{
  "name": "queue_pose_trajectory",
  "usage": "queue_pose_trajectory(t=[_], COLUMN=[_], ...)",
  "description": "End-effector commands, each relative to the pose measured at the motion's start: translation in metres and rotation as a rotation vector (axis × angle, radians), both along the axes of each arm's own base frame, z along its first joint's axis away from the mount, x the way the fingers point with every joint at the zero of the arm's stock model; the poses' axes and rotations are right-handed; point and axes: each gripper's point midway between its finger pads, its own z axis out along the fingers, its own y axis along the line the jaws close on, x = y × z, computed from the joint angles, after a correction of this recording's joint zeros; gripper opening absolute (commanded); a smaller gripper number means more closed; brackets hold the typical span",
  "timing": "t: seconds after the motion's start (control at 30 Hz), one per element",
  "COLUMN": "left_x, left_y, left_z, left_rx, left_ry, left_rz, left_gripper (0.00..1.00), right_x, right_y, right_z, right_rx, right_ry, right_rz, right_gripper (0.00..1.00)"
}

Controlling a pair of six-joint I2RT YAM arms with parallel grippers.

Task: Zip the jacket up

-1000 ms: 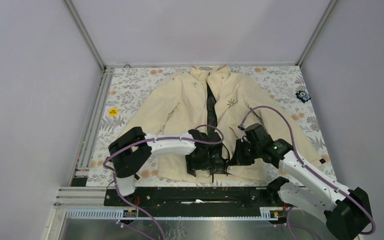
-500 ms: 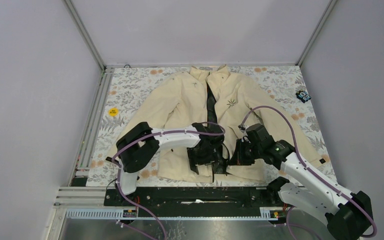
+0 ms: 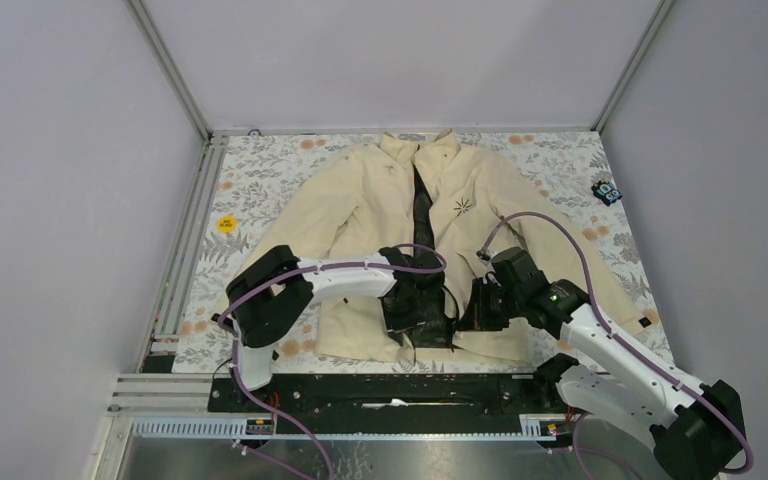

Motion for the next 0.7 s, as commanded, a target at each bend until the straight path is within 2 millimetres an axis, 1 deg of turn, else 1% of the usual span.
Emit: queue_pose_trajectory(t=[0.0,0.1,0.17,0.2,0.23,0.3,0.33,0.4,0.43,0.47,0.5,0.53,0.57,0.6,0.67], left_x=[0.012,0.016,0.017,0.017,0.017,0.018,0.019,0.027,0.029,0.03,0.033,0.035,0.036,0.039,0.041], left_y=[0.003,0.002,0.001,0.0,-0.006,-0.009,-0.01,-0.008,-0.008,-0.004,-0.004,0.003,0.01,0.017,0.021], left_z=[0.021,0.036,0.042,0.046,0.051,0.061,0.068,0.091,0.101,0.108,0.122,0.124,0.134,0.136,0.147], left_rx=[-0.025,-0.075,-0.128,-0.162,-0.221,-0.308,-0.352,-0.447,-0.502,-0.546,-0.594,-0.608,-0.634,-0.636,-0.689], left_ry=[-0.097,-0.143,-0.167,-0.181,-0.202,-0.258,-0.298,-0.427,-0.489,-0.559,-0.627,-0.688,-0.751,-0.798,-0.893], left_rz=[0.015,-0.005,-0.02,-0.03,-0.049,-0.095,-0.117,-0.156,-0.187,-0.228,-0.252,-0.268,-0.268,-0.267,-0.286], left_gripper=[0.25,0.25,0.24,0.23,0.22,0.19,0.16,0.14,0.13,0.11,0.04,0.0,0.0,0.0,0.0], right_x=[0.003,0.005,0.004,0.004,0.001,-0.004,-0.007,-0.012,-0.009,-0.009,-0.007,-0.006,-0.006,-0.008,-0.017], right_y=[0.005,0.008,0.014,0.018,0.024,0.035,0.042,0.053,0.058,0.06,0.063,0.067,0.071,0.074,0.08], right_z=[0.004,0.008,0.011,0.013,0.016,0.019,0.022,0.028,0.031,0.031,0.033,0.036,0.038,0.04,0.046], right_rx=[0.03,0.055,0.095,0.12,0.159,0.232,0.278,0.366,0.402,0.422,0.442,0.468,0.495,0.525,0.61], right_ry=[-0.006,-0.028,-0.049,-0.058,-0.056,-0.06,-0.058,-0.096,-0.133,-0.15,-0.167,-0.193,-0.207,-0.208,-0.194], right_rz=[-0.008,0.003,0.036,0.056,0.088,0.154,0.201,0.291,0.317,0.332,0.349,0.371,0.396,0.431,0.506], right_gripper=[0.0,0.0,0.0,0.0,0.0,0.0,0.0,0.0,0.0,0.0,0.0,0.0,0.0,0.0,0.0])
